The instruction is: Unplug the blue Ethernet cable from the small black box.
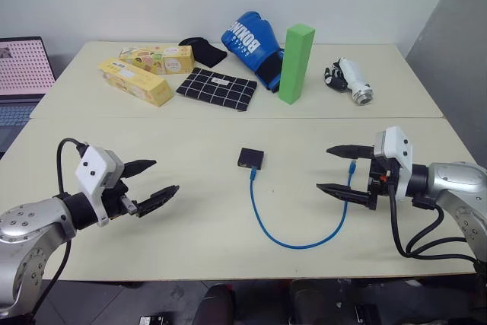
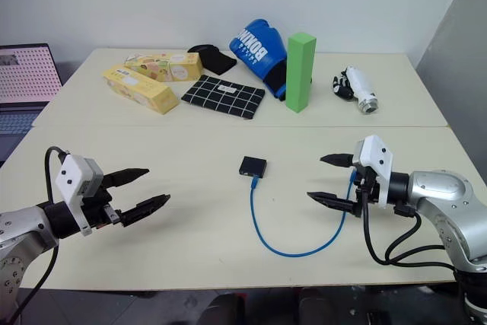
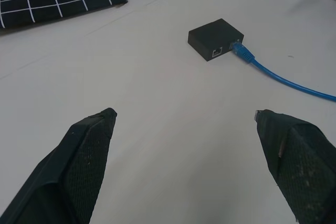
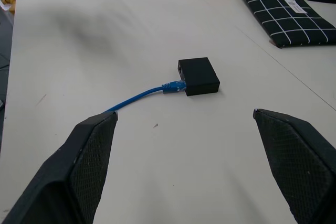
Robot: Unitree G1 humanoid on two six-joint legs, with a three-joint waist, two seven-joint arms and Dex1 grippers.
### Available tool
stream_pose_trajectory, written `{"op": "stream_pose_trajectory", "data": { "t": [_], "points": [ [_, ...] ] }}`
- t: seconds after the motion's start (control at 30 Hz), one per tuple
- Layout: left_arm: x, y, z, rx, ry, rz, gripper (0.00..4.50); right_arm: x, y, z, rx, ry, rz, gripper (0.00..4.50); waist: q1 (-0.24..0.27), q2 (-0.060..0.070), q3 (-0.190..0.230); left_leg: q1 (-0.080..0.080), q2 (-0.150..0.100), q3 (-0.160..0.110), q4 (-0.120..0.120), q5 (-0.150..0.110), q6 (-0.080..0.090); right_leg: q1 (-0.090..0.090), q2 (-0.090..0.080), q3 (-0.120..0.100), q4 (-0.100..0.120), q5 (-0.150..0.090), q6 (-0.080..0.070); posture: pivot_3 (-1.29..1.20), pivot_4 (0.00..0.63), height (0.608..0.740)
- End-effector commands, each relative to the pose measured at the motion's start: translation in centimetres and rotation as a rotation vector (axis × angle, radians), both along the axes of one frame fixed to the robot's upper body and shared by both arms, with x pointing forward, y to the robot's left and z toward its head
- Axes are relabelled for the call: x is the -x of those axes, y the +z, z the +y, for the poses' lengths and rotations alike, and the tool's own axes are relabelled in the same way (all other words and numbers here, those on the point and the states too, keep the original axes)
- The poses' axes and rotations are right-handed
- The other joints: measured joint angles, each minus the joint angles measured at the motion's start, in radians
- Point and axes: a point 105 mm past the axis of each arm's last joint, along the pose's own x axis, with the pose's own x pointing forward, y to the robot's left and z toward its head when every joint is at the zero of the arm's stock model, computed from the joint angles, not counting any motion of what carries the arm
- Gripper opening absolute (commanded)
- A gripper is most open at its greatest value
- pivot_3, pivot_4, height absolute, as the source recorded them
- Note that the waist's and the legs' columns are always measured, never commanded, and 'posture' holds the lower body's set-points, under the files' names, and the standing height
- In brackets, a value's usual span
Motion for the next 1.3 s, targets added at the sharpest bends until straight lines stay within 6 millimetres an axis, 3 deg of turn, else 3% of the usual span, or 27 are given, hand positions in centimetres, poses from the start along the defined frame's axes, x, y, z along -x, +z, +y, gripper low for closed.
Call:
{"op": "stream_pose_trajectory", "data": {
  "t": [0.03, 0.5, 0.77, 1.07, 1.3],
  "points": [
    [0.0, 1.1, -0.1, 0.010, -0.018, -0.059, 4.49, 0.5, 0.8, 0.4, 0.000, 0.022, -0.036, 4.37, 0.000, 0.000, 0.000, 0.000, 0.000, 0.000, 0.000, 0.000, 0.000, 0.000, 0.000, 0.000, 0.000, 0.000, 0.000, 0.00, 0.150, 0.740],
    [0.3, 1.0, -0.5, 0.011, -0.031, -0.063, 4.49, 1.1, -0.3, 1.4, 0.000, 0.080, -0.016, 4.37, 0.000, 0.000, 0.000, 0.000, 0.000, 0.000, 0.000, 0.000, 0.000, 0.000, -0.001, 0.000, 0.000, 0.000, 0.000, 0.00, 0.150, 0.740],
    [1.2, 1.2, -1.5, 0.045, -0.145, -0.068, 4.49, 1.6, -1.9, 2.7, 0.075, 0.159, -0.028, 4.37, 0.000, 0.000, 0.000, 0.000, 0.000, 0.000, 0.000, 0.000, 0.000, 0.000, -0.002, 0.000, 0.000, 0.000, 0.000, 0.00, 0.150, 0.740],
    [2.1, -0.6, -1.9, -0.055, -0.265, -0.009, 4.49, 2.7, -6.2, 5.4, 0.168, 0.293, -0.010, 4.37, -0.001, 0.000, 0.000, 0.000, 0.000, 0.000, 0.000, 0.000, 0.000, 0.000, -0.002, -0.001, -0.001, 0.000, 0.000, 0.00, 0.150, 0.740],
    [2.4, -0.4, -2.5, -0.063, -0.309, -0.009, 4.49, 1.9, -9.4, 8.1, 0.159, 0.248, 0.073, 4.37, -0.002, 0.000, 0.000, 0.000, 0.000, 0.000, 0.000, 0.000, 0.000, 0.000, -0.001, 0.000, 0.000, 0.000, 0.000, 0.00, 0.150, 0.740]
  ]
}}
